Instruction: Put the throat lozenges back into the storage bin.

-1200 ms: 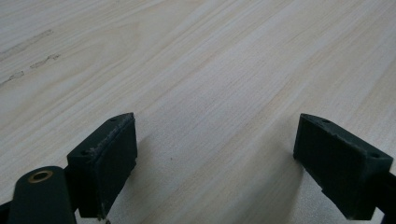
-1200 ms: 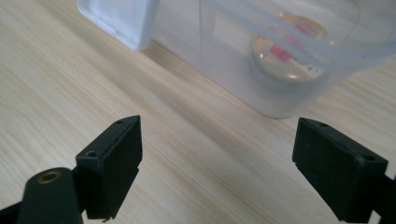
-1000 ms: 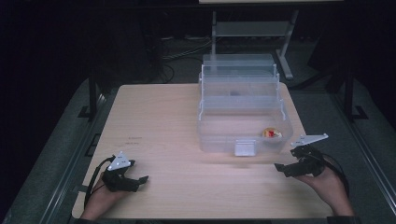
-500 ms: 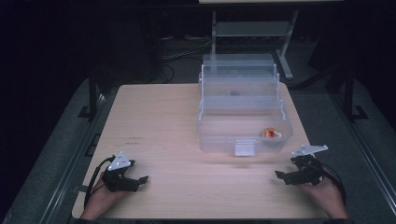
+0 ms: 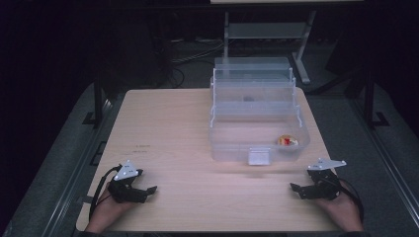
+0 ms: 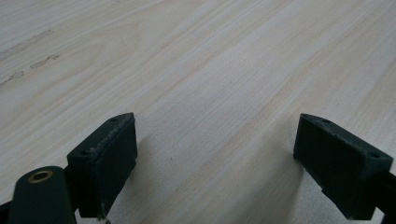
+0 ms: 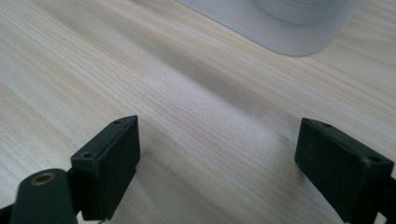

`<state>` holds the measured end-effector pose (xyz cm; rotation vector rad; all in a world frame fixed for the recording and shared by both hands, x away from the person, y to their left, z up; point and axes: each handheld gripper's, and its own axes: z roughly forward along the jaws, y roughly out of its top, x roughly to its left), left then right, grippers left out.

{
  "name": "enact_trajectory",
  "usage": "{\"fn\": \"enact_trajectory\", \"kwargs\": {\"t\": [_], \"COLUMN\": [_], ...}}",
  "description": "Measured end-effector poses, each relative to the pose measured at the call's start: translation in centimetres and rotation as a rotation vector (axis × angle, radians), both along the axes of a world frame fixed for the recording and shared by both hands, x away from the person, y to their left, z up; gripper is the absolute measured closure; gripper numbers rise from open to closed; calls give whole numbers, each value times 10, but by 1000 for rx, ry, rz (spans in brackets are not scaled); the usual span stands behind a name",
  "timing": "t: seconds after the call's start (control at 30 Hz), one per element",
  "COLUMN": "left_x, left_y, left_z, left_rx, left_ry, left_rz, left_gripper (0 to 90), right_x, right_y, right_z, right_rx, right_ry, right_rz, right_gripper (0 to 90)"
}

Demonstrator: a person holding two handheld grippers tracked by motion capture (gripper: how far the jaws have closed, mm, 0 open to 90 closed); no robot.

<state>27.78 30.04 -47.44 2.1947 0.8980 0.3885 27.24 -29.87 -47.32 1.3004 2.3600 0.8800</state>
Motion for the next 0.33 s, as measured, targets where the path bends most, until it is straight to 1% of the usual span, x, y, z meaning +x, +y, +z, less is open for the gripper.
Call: {"fn": "enact_trajectory", "kwargs": {"t": [0.1, 0.33], "left_x": [0, 0], "left_y": [0, 0], "left_z": [0, 0], "left_rx": [-1, 0], "left_ry": [0, 0], "left_rz": [0, 0], "left_gripper": [125, 125], "right_x": [-1, -2], "right_y": [-1, -1], "right_z": [-2, -2], "right_rx": [11, 15], "right_ry": [-14, -18], "right_rz": [-2, -4], "right_gripper": [131, 128]}}
